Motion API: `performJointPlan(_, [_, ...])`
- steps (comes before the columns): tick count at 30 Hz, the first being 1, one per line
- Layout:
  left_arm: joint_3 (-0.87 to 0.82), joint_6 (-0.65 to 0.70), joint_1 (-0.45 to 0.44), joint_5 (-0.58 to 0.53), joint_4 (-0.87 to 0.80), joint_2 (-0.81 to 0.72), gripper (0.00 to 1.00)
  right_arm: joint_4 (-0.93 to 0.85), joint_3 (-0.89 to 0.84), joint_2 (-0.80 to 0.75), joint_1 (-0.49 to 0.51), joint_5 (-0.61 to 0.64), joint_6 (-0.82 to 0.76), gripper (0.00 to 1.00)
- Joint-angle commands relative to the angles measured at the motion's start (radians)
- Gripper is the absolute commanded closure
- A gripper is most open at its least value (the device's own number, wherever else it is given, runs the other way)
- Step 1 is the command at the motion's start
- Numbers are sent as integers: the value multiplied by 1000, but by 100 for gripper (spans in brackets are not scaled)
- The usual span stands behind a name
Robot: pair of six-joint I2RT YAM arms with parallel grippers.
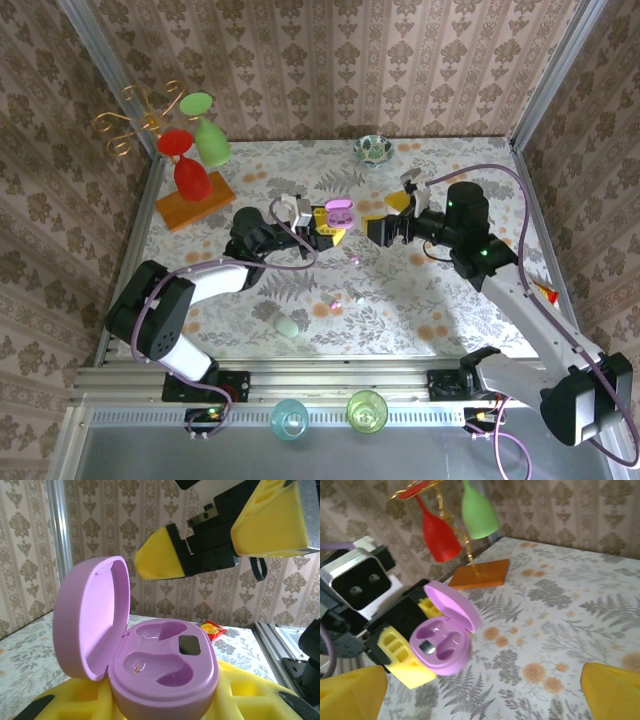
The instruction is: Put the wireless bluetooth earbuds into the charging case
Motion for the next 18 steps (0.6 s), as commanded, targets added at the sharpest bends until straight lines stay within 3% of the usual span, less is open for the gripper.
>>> performJointPlan(1, [-17,-37,24,2,77,11,80,-60,-20,-9,-14,170,64,0])
performJointPlan(5, [-30,-14,47,-20,58,-2,79,-187,13,63,-14,241,64,0])
performJointPlan(12, [-63,60,58,-53,-22,-67,79,-238,23,229,25,258,99,5])
performJointPlan(18, [-86,97,58,-65,-85,-133,79,-250,100,455,28,72,59,10])
